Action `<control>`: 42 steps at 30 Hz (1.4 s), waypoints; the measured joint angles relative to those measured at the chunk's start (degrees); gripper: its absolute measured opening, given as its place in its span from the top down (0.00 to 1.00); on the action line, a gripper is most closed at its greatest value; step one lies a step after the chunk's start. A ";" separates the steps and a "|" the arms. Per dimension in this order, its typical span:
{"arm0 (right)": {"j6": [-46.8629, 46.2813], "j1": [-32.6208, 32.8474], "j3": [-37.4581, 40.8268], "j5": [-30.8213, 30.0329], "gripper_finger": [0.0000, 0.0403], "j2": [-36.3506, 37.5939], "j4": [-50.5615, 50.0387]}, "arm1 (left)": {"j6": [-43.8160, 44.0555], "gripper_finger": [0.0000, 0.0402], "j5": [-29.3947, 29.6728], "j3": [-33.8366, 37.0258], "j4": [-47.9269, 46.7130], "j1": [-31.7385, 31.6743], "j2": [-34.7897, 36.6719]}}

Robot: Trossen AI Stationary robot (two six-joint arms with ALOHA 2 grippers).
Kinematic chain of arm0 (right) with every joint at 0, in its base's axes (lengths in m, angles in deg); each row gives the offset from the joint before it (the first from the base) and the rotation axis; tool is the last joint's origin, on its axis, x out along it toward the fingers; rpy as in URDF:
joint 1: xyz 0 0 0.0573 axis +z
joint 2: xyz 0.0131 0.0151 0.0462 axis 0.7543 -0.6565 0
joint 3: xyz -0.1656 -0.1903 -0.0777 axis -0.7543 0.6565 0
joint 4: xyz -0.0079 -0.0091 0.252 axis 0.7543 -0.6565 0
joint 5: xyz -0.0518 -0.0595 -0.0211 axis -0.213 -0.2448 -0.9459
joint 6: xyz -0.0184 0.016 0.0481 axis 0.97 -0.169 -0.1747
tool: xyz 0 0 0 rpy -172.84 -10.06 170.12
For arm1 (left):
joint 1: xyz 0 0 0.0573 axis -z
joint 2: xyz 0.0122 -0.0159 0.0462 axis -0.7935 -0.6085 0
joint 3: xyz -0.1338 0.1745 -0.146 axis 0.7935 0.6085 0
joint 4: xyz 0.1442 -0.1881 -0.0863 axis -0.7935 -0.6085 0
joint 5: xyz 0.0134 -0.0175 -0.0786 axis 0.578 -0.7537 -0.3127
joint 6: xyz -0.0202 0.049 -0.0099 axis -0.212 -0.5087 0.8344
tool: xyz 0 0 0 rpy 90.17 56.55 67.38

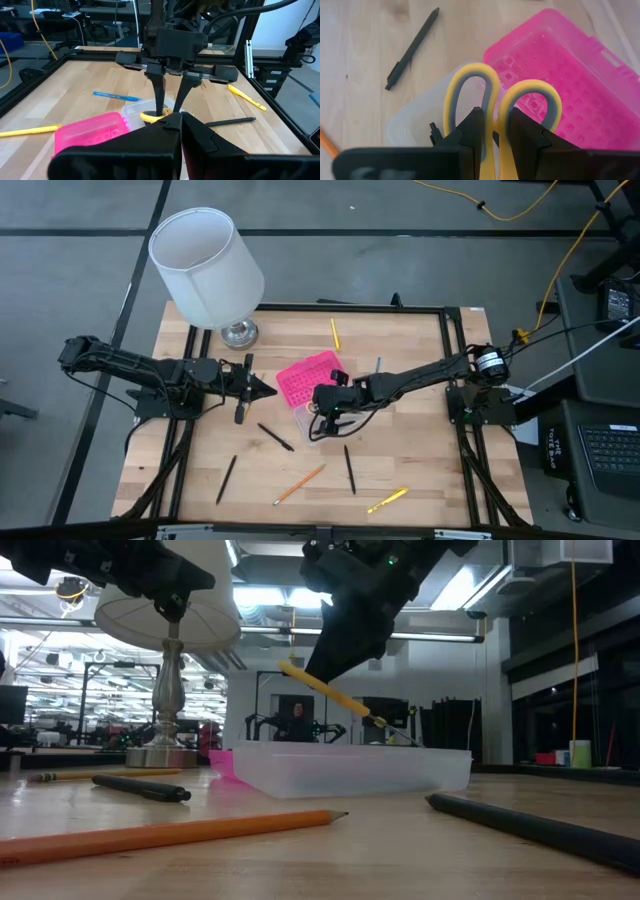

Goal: Pick & place school supplies into a supply box
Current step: Put the yellow scissors into the supply box

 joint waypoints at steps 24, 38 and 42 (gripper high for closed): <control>2.57 -0.50 2.60 4.11 0.81 -0.39 1.95 | 0.00 0.99 0.04 0.00 0.01 0.02 0.00; 2.70 -0.46 2.60 4.09 0.81 -0.39 1.80 | 0.00 0.99 0.04 0.00 0.01 0.00 0.00; 2.83 -0.46 2.62 4.09 0.81 -0.39 1.81 | -0.01 0.99 0.04 0.00 0.00 0.02 -0.01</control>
